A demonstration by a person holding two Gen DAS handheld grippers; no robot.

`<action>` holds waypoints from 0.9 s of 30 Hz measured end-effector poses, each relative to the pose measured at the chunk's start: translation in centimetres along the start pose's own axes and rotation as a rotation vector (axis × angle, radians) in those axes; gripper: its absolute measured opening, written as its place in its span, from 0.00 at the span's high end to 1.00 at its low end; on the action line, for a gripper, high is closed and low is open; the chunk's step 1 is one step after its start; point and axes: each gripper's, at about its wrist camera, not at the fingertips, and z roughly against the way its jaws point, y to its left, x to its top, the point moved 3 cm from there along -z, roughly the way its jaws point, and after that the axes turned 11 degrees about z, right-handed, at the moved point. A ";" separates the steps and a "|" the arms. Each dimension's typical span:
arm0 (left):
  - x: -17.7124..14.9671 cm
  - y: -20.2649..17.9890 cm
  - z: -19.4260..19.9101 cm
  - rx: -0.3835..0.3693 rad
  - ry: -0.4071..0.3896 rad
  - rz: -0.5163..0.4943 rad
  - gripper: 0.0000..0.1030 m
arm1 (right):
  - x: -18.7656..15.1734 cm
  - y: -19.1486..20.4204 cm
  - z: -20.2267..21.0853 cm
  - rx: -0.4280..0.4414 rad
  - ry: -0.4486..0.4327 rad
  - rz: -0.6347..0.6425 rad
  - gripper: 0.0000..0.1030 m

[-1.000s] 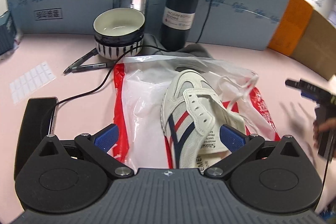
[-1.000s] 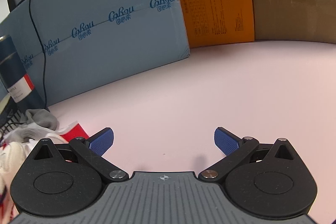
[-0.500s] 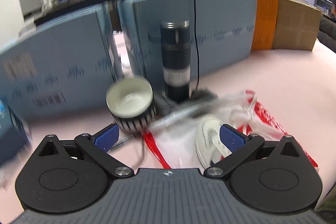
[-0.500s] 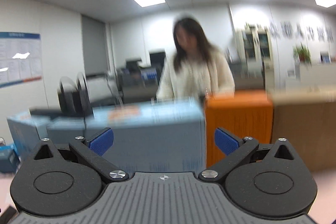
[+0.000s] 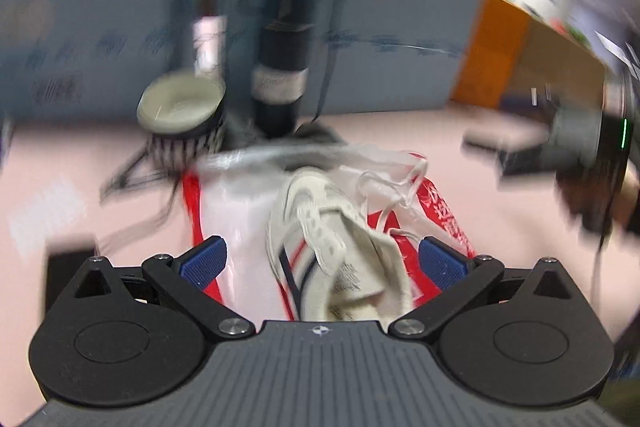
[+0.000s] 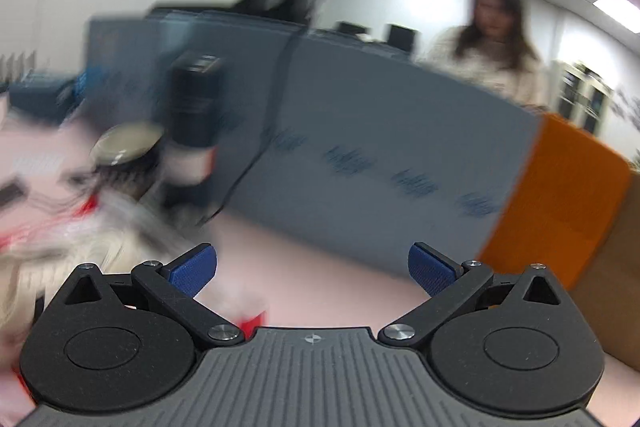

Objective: Lace up shoes with both hands

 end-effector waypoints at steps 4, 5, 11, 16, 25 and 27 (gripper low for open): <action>-1.7 0.6 0.1 -0.002 0.027 0.116 0.00 | -1.6 4.3 -2.4 -0.008 0.025 0.093 0.00; -1.8 0.6 0.2 0.021 0.026 0.111 0.00 | -1.9 4.8 -2.9 -0.022 0.035 0.115 0.00; -2.3 2.1 0.4 0.067 0.030 0.183 0.00 | -3.3 7.2 -5.9 -0.152 0.110 0.298 0.03; -2.2 3.0 -0.1 0.077 0.039 0.233 0.00 | -4.3 7.1 -7.1 -0.223 0.057 0.259 0.04; -1.1 1.7 -1.6 0.020 0.057 0.189 0.00 | -1.5 2.5 -2.5 -0.207 -0.103 -0.069 0.69; -0.9 1.4 -1.9 0.004 0.057 0.181 0.00 | -0.6 1.1 -0.8 -0.203 -0.152 -0.148 0.69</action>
